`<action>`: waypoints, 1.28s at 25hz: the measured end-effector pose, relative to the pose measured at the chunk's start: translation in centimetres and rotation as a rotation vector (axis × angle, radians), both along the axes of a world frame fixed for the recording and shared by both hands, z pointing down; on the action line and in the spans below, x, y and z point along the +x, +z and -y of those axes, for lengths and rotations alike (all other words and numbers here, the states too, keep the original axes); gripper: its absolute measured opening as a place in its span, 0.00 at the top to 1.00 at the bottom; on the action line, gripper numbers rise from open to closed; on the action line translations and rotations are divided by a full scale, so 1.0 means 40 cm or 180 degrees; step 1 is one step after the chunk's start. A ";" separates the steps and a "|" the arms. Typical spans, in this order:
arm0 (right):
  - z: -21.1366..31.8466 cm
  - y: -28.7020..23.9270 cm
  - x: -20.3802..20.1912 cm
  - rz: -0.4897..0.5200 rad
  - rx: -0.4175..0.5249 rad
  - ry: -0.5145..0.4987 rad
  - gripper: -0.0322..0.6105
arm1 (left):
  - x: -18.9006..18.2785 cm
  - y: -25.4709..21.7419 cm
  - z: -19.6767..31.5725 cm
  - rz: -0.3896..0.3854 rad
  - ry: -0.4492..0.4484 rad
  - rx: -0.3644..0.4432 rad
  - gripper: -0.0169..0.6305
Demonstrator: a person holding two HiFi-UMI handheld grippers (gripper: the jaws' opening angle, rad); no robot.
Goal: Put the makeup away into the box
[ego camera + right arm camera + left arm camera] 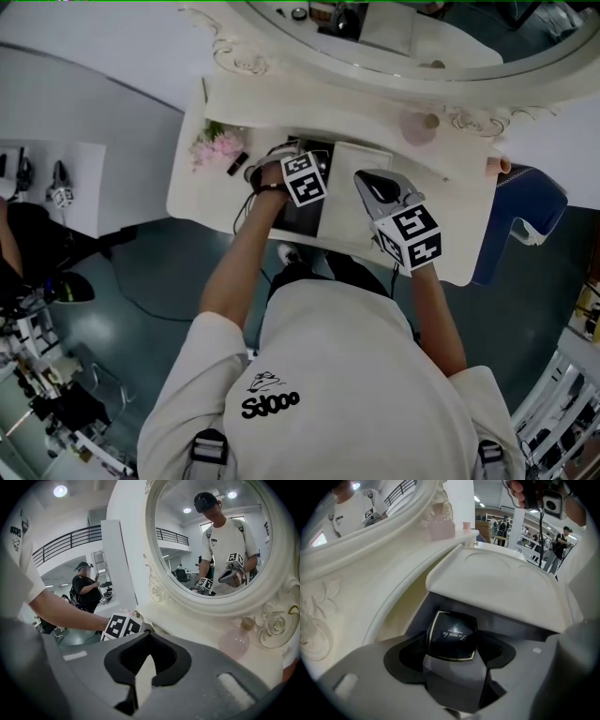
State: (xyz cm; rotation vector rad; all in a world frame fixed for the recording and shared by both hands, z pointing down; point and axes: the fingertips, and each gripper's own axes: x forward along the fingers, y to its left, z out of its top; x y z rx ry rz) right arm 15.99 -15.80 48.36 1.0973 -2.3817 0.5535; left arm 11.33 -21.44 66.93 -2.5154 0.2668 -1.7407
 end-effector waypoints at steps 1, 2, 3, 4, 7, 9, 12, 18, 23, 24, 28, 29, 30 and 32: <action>0.003 0.001 0.004 0.0006 -0.0004 -0.0023 0.95 | 0.000 0.004 0.003 0.0036 -0.0016 -0.0009 0.42; 0.006 0.002 0.009 0.0012 -0.0010 -0.0043 0.95 | -0.001 0.007 0.005 0.0068 -0.0035 -0.0031 0.42; 0.008 0.004 0.014 0.0021 -0.0023 -0.0058 0.95 | -0.002 0.009 0.007 0.0097 -0.0053 -0.0060 0.42; 0.009 0.006 0.019 0.0032 -0.0041 -0.0069 0.95 | -0.002 0.010 0.008 0.0124 -0.0066 -0.0091 0.42; 0.016 0.017 0.030 0.0040 -0.0098 -0.0097 0.95 | -0.002 0.012 0.012 0.0175 -0.0084 -0.0147 0.42; 0.021 0.021 0.031 0.0034 -0.0118 -0.0093 0.95 | -0.001 0.010 0.011 0.0139 -0.0085 -0.0110 0.42; 0.032 0.019 0.023 0.0050 -0.0119 -0.0031 0.95 | -0.005 -0.023 0.015 -0.0169 -0.0263 -0.0003 0.44; 0.054 0.024 -0.043 0.0085 -0.0111 0.0081 0.95 | -0.169 -0.193 0.077 -0.1330 -0.1539 0.0258 0.62; 0.073 0.012 -0.147 0.0115 -0.0042 0.0096 0.95 | -0.402 -0.189 0.080 -0.1501 -0.2363 0.0126 0.64; 0.076 0.011 -0.170 0.0112 -0.0028 0.0080 0.95 | -0.435 -0.179 0.073 -0.1468 -0.2404 0.0102 0.64; 0.087 0.006 -0.259 0.0060 0.0016 -0.0021 0.95 | -0.530 -0.129 0.056 -0.1286 -0.2497 0.0076 0.68; 0.088 0.006 -0.278 0.0039 0.0025 -0.0048 0.95 | -0.546 -0.112 0.052 -0.1247 -0.2519 0.0039 0.70; 0.088 0.005 -0.294 0.0021 0.0030 -0.0070 0.95 | -0.557 -0.095 0.048 -0.1227 -0.2537 -0.0017 0.71; 0.088 0.003 -0.317 -0.0008 0.0033 -0.0099 0.95 | -0.570 -0.061 0.044 -0.1213 -0.2554 -0.0135 0.71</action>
